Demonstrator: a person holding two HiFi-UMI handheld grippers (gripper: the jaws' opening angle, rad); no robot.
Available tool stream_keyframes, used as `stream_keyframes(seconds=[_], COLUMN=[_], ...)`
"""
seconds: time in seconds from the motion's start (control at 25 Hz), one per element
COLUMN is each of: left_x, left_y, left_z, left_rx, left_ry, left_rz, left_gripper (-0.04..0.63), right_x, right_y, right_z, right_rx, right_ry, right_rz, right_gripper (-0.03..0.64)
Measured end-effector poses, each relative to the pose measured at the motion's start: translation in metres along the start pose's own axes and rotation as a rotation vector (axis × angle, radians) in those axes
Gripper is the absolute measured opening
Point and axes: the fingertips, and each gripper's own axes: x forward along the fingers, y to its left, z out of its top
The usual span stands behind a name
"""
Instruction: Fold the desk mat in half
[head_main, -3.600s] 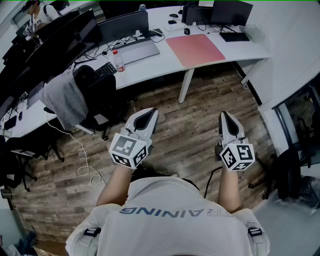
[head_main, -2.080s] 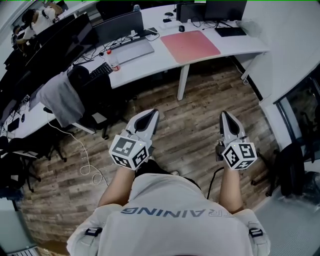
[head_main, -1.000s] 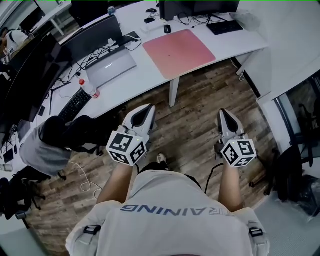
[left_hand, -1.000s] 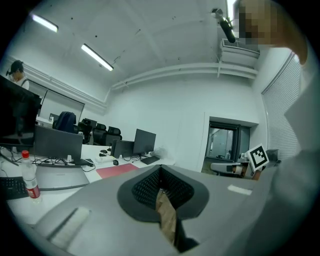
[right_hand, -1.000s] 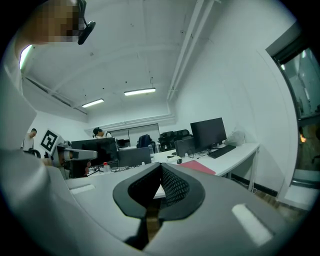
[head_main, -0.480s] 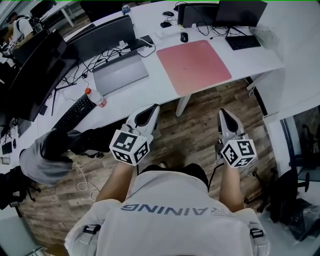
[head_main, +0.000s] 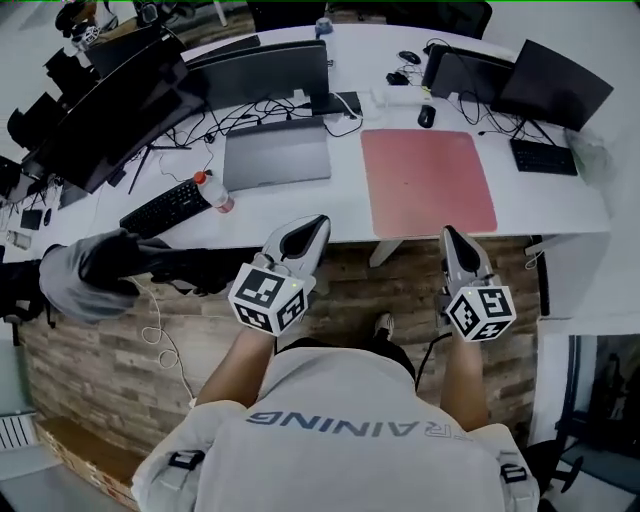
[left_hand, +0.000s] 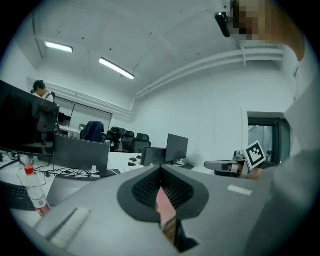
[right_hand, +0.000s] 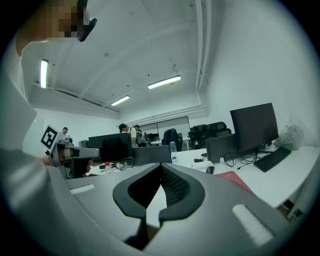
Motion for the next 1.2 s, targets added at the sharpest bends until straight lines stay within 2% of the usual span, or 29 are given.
stream_keyframes(seconds=[0.2, 0.36, 0.56, 0.68, 0.8, 0.96, 1.2], left_x=[0.031, 0.046, 0.050, 0.049, 0.046, 0.046, 0.034], left_y=[-0.009, -0.012, -0.008, 0.001, 0.013, 0.030, 0.042], left_z=[0.008, 0.002, -0.008, -0.015, -0.026, -0.039, -0.058], left_rx=[-0.004, -0.022, -0.050, -0.071, -0.097, -0.121, -0.150], left_ry=[-0.018, -0.022, -0.005, 0.005, 0.025, 0.052, 0.081], left_rz=[0.117, 0.211, 0.295, 0.318, 0.327, 0.332, 0.348], left_gripper=[0.003, 0.003, 0.003, 0.003, 0.002, 0.003, 0.003], right_x=[0.036, 0.062, 0.090, 0.109, 0.129, 0.148, 0.163], right_y=[-0.045, -0.069, -0.071, -0.063, -0.046, -0.024, -0.009], right_z=[0.014, 0.002, -0.015, -0.032, -0.066, -0.132, -0.229], right_rx=[-0.013, -0.027, -0.035, -0.053, -0.083, -0.176, -0.345], right_ry=[0.038, 0.102, 0.169, 0.232, 0.351, 0.573, 0.816], right_rz=[0.111, 0.186, 0.272, 0.309, 0.339, 0.376, 0.376], right_gripper=[0.015, 0.015, 0.017, 0.055, 0.100, 0.169, 0.172])
